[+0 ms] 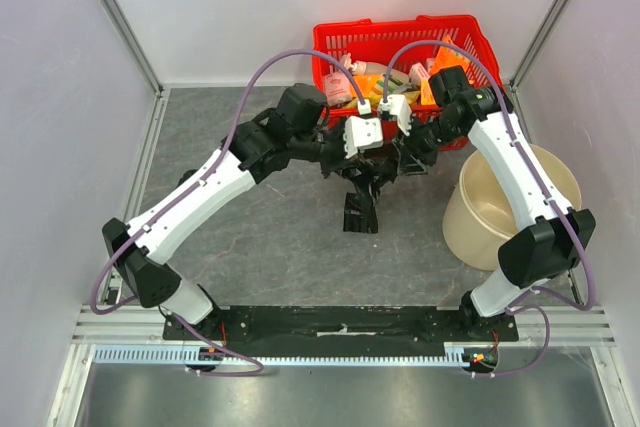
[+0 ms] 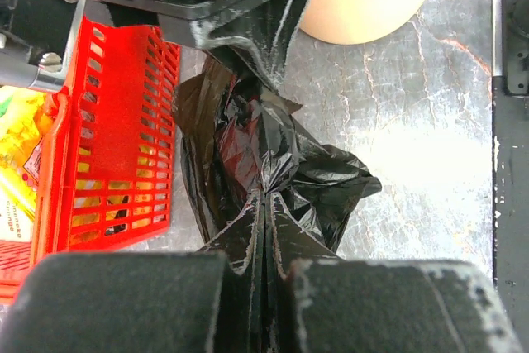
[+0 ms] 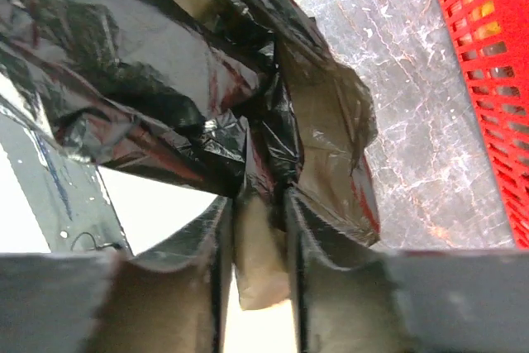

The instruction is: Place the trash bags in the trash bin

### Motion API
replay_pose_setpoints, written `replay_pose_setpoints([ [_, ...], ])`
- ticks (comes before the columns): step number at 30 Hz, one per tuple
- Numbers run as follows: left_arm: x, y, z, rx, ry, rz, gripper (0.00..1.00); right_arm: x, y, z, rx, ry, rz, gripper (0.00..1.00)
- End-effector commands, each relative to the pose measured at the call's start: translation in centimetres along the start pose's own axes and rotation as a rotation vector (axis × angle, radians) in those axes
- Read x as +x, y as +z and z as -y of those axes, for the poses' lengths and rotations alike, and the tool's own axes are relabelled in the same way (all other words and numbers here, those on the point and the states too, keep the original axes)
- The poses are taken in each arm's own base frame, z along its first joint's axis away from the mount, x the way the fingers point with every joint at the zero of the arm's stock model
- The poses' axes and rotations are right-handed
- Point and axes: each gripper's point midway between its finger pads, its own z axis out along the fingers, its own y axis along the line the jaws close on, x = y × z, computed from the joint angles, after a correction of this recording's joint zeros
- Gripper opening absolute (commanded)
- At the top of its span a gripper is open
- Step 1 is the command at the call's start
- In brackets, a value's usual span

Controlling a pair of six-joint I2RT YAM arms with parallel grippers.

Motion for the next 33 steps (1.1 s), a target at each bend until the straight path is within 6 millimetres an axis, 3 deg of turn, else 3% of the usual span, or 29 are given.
replay_pose_setpoints([
  [1,-1.9,-2.3,0.8,0.008,-0.02,0.058,0.02,-0.8,-0.4,0.4,0.041,-0.026,0.024,0.18],
  [2,-1.7,-2.5,0.6,0.0,-0.016,0.055,0.02,-0.8,-0.5,0.5,0.047,-0.024,0.02,0.05],
  [3,-1.3,-2.6,0.4,-0.011,-0.014,0.045,0.02,-0.7,-0.5,0.5,0.052,-0.024,0.015,0.0],
  [11,1.1,-4.8,0.2,-0.042,0.035,-0.019,0.02,0.9,-1.4,1.0,0.128,-0.019,-0.055,0.0],
  [19,3.6,-6.2,0.7,-0.037,0.075,-0.089,0.02,0.5,-2.8,0.9,0.161,-0.026,-0.06,0.0],
  [33,8.5,-9.2,1.1,-0.045,0.141,-0.24,0.02,2.2,-5.0,2.3,0.235,-0.004,-0.129,0.0],
])
